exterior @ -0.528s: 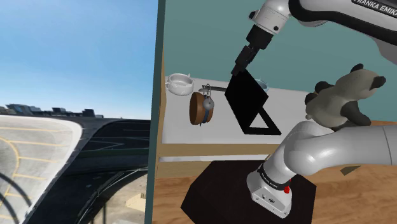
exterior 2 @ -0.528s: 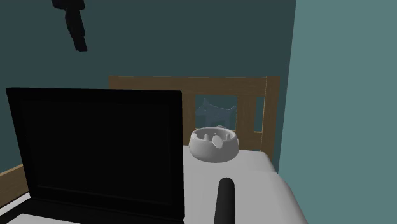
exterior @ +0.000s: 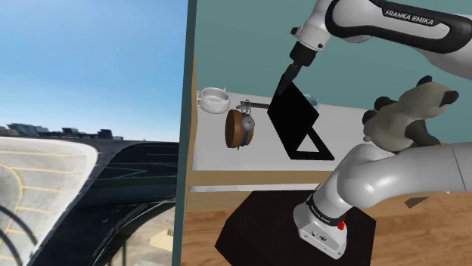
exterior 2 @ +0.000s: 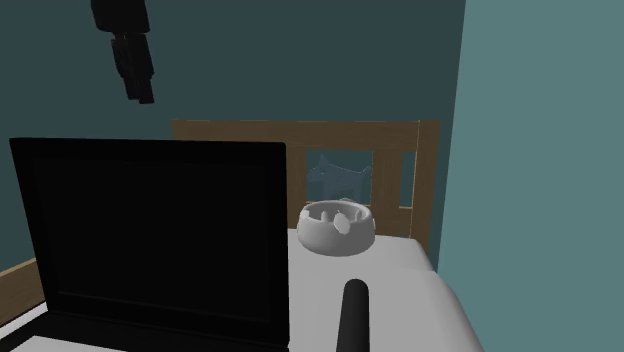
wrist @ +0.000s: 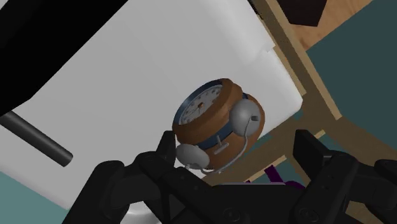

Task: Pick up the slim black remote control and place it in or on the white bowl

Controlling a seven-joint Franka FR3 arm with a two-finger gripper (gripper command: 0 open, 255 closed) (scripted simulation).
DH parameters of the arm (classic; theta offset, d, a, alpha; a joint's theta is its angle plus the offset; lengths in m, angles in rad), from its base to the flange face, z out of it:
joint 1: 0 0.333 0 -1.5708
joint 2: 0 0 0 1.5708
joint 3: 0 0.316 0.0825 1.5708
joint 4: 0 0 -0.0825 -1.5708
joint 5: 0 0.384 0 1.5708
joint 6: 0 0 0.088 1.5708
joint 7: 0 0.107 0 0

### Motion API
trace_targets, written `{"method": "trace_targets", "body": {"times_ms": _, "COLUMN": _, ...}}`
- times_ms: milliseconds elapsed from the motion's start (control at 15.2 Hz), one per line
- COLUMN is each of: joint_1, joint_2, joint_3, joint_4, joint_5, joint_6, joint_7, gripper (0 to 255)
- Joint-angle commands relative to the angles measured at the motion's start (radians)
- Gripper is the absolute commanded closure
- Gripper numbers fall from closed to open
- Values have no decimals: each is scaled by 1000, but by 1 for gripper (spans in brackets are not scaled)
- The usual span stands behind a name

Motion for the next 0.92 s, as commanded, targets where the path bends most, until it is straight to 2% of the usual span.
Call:
{"method": "trace_targets", "body": {"times_ms": 0, "joint_1": -2, "joint_2": 34, "joint_3": -42, "joint_4": -10, "joint_5": -23, "joint_6": 34, "joint_7": -71, "gripper": 0}}
{"method": "trace_targets", "body": {"times_ms": 462, "joint_1": 1, "joint_2": 209, "joint_3": -188, "joint_4": 21, "joint_5": -73, "joint_6": 145, "joint_7": -312, "gripper": 0}}
{"method": "trace_targets", "body": {"times_ms": 858, "joint_1": 15, "joint_2": 412, "joint_3": -305, "joint_4": 105, "joint_5": -58, "joint_6": 233, "joint_7": -529, "gripper": 0}}
